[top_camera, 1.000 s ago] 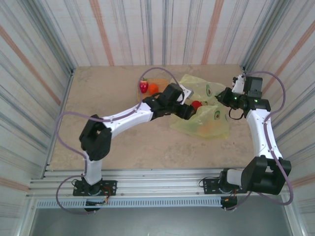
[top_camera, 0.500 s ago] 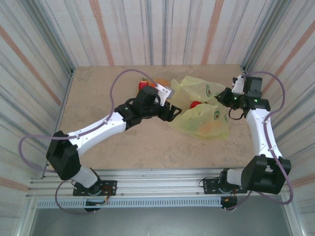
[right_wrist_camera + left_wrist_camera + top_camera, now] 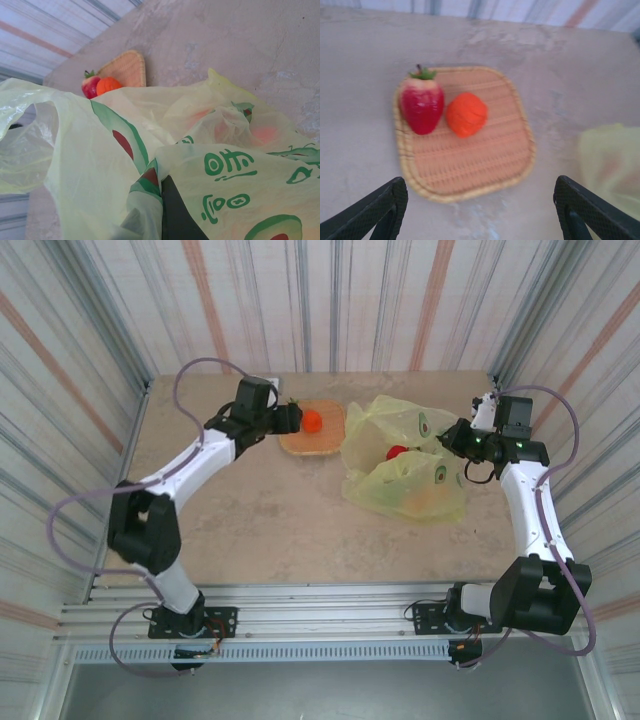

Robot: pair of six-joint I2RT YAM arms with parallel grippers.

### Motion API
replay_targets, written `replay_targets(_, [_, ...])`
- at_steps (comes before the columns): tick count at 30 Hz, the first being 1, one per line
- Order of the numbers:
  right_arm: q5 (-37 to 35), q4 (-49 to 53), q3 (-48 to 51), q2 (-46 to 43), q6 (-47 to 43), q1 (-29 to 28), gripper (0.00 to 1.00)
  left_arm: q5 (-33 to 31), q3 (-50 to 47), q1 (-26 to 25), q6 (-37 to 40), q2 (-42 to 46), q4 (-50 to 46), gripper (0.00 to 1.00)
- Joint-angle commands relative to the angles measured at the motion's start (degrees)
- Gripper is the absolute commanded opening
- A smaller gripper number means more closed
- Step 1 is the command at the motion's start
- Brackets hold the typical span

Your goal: Place the fruits into the plastic bag

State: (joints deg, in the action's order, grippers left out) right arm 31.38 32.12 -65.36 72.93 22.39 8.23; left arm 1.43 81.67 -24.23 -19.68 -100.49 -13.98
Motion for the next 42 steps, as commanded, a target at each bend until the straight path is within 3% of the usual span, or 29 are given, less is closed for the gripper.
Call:
replay_targets(1, [0.7, -0.4, 0.6, 0.5, 0.2, -0.5, 0.02, -2.9, 6.8, 0.7, 1.7, -6.7, -5.5, 0.8])
replay_targets(10, [0.7, -0.4, 0.7, 0.7, 0.1, -0.8, 0.01, -7.9, 26.0, 1.8, 5.9, -24.9, -13.0, 0.76])
replay_targets(24, [0.8, -0.2, 0.9, 0.6, -0.1, -0.8, 0.02, -10.6, 48.4, 2.7, 11.1, -41.4, -22.1, 0.71])
replay_targets(32, [0.7, -0.2, 0.9, 0.5, -0.2, -0.8, 0.02, -11.0, 54.3, 2.9, 12.7, -45.9, -25.0, 0.71])
replay_targets(42, [0.9, -0.4, 1.3, 0.7, -0.2, -0.7, 0.02, -11.3, 54.7, 3.0, 13.5, -46.6, -25.9, 0.71])
